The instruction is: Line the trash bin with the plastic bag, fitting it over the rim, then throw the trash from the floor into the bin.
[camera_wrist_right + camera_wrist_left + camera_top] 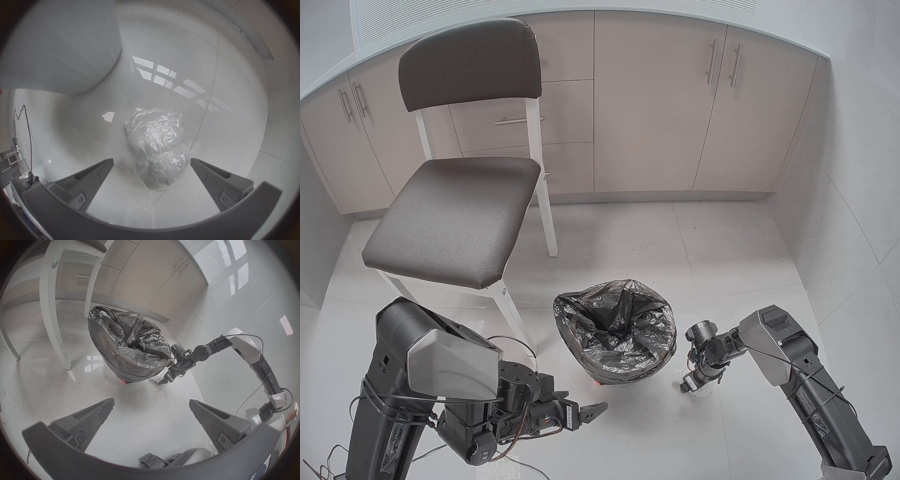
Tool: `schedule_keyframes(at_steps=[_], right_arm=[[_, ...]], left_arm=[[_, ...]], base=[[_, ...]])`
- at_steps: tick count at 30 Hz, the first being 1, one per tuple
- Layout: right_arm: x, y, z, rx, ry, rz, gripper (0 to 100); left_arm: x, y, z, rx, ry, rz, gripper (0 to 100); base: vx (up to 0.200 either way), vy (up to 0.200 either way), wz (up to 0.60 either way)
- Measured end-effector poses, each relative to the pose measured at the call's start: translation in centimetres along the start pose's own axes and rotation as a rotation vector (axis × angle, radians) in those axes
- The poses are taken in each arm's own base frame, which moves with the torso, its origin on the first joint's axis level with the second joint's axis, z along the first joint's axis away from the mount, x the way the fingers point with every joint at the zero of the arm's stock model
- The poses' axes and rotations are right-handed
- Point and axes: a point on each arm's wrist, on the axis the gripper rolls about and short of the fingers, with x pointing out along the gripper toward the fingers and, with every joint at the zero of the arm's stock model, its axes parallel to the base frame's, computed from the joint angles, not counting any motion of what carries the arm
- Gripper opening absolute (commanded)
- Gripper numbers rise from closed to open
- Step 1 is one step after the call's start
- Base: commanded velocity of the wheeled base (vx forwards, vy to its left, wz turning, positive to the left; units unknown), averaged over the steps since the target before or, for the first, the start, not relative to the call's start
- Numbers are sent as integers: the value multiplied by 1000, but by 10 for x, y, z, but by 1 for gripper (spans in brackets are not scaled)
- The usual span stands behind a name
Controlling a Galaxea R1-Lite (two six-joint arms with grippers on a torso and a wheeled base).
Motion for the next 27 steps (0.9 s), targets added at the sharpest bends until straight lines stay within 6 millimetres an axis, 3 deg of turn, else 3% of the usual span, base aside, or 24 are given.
schedule_keyframes(at_steps=[1, 18, 27], right_arm=[[0, 0, 0, 1, 1, 0, 0], [-1, 1, 1, -6, -5, 25, 0], [-1, 2, 0, 13, 20, -52, 0]], left_arm=[[0, 0, 0, 0, 0, 0, 100], [1, 0, 0, 0, -7, 22, 100], [1, 1, -1, -1, -7, 26, 100]], base=[[0, 0, 0], [0, 0, 0], [0, 0, 0]])
